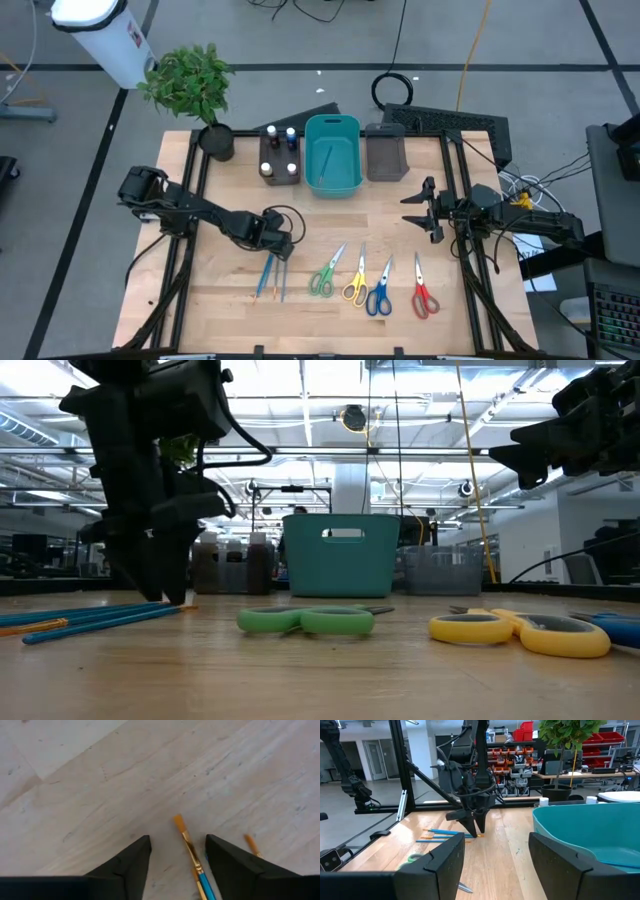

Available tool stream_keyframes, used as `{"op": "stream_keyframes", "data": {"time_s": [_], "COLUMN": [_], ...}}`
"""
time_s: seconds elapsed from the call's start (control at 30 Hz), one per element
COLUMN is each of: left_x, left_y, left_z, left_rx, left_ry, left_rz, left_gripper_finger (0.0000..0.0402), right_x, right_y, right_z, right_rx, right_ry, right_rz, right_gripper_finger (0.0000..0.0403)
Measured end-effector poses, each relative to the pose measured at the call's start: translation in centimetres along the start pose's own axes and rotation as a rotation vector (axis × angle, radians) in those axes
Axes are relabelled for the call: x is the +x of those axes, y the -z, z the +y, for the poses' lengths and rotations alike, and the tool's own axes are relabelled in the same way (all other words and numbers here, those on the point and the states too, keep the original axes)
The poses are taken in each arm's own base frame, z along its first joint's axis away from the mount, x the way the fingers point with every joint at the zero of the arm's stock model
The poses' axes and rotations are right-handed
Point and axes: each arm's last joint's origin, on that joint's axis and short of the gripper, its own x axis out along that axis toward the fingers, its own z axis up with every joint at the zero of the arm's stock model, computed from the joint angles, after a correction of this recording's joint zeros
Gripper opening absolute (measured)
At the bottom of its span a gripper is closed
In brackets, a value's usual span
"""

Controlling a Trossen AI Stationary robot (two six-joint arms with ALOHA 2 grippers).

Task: Pick & Place Paint Supplies
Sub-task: Put the blue paint brush into the blue bin

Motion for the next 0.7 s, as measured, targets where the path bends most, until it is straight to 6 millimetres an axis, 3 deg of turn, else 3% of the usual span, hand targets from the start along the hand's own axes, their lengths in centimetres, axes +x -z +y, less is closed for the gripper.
{"op": "stream_keyframes", "data": {"time_s": [0.3, 0.7], "left_x": [0.06, 0.10], "left_y": [-0.04, -0.14], "left_z": [0.08, -0.08], "left_rx": [-0.017, -0.055], "left_ry": [-0.014, 0.002], "left_rz": [-0.023, -0.039], "left_gripper_finger": [0.0108, 0.0092], "right_x": [0.00, 0.00], "right_y": [0.00, 0.00], "right_z": [0.00, 0.00], "right_rx": [0.000, 0.000], "right_ry": [0.000, 0.000], "right_rz": [0.000, 0.000], "right_gripper_finger": [0.0212, 0.0212]}}
